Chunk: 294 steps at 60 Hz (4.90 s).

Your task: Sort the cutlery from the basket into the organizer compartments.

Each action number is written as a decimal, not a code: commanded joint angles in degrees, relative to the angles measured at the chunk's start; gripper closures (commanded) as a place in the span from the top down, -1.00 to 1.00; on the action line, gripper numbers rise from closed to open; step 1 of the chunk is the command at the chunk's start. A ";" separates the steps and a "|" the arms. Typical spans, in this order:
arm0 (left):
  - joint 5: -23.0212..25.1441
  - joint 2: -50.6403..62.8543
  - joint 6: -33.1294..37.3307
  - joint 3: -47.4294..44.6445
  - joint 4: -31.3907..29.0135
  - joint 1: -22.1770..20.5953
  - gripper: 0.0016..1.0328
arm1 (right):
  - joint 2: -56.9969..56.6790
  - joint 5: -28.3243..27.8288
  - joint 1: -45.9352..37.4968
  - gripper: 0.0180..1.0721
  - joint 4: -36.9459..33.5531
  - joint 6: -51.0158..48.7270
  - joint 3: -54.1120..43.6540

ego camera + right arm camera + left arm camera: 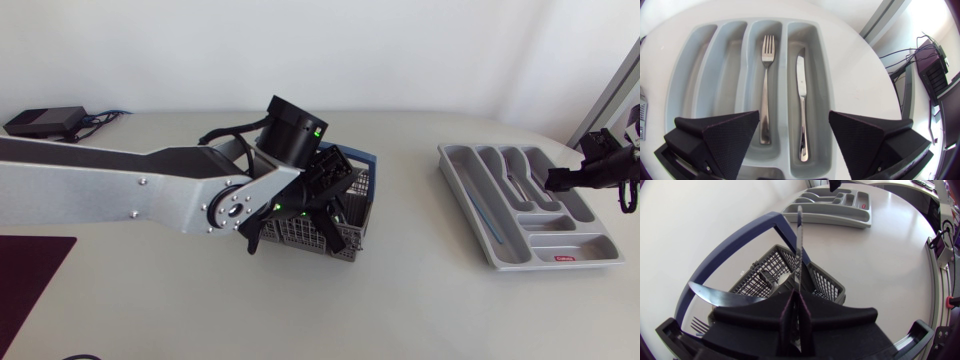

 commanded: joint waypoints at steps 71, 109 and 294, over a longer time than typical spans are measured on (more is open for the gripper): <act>-0.75 -9.31 0.34 -0.37 -0.74 0.72 -0.94 | -6.80 -0.84 3.68 0.92 2.25 -2.08 -9.28; -0.84 -3.68 -0.10 -2.39 1.63 2.30 -0.62 | -6.62 -1.10 3.24 0.92 3.49 -3.14 -10.86; 14.19 -19.68 10.45 -10.92 -4.08 13.81 -0.54 | -48.10 -8.83 26.88 0.92 5.07 -4.81 -47.95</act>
